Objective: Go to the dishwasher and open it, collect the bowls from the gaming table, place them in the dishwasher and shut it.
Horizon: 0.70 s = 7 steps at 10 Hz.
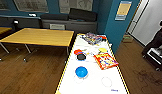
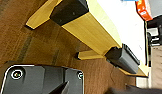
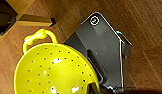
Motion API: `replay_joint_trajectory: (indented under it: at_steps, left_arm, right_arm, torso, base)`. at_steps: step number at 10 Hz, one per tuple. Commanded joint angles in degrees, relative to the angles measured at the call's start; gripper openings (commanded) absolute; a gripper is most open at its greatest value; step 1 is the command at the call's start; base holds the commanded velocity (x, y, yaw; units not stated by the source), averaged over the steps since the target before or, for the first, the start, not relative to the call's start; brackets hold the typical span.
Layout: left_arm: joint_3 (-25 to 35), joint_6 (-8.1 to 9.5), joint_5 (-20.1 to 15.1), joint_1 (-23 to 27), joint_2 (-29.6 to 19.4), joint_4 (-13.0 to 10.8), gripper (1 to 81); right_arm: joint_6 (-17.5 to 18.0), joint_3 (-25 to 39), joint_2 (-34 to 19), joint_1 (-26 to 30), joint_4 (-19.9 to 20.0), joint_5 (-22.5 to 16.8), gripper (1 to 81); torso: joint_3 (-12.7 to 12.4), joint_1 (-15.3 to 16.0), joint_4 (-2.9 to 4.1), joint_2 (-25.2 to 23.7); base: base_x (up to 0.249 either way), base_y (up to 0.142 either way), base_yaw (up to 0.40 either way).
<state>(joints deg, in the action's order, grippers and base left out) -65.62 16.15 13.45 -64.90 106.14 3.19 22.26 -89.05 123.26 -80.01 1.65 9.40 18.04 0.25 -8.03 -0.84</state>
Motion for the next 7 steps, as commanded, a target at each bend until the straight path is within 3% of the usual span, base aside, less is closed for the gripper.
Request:
replay_joint_trajectory:
  at_steps: [1, 3, 5, 7]
  left_arm:
    - [6.1, 0.55, -5.7, 11.4, -6.6, 13.3, 81.1]
    - [5.7, 0.55, -11.3, 19.7, -6.8, 18.2, 81.1]
    - [3.6, 0.63, -18.0, 28.0, -5.0, 18.8, 81.1]
    - [-1.7, 0.63, -24.2, 33.0, -0.2, 18.6, 81.1]
  right_arm:
    - [-0.1, 1.3, -3.3, 1.8, -1.0, -3.1, 1.0]
    - [-0.1, 1.1, -2.9, 2.0, -1.0, -3.1, 1.0]
    - [-0.1, 1.1, -2.4, 2.7, -1.0, -3.2, 1.0]
    - [-0.1, 1.1, -1.7, 3.4, -1.0, -3.5, 1.0]
  torso:
    - [0.0, 0.0, 0.00, 0.0]
    - [0.0, 0.0, 0.00, 0.0]
    - [0.0, 0.0, 0.00, 0.0]
    - [0.0, 0.0, 0.00, 0.0]
  base:
    - [0.000, 0.000, 0.000]
    - [0.000, 0.000, 0.000]
    - [0.000, 0.000, 0.000]
    - [0.000, 0.000, 0.000]
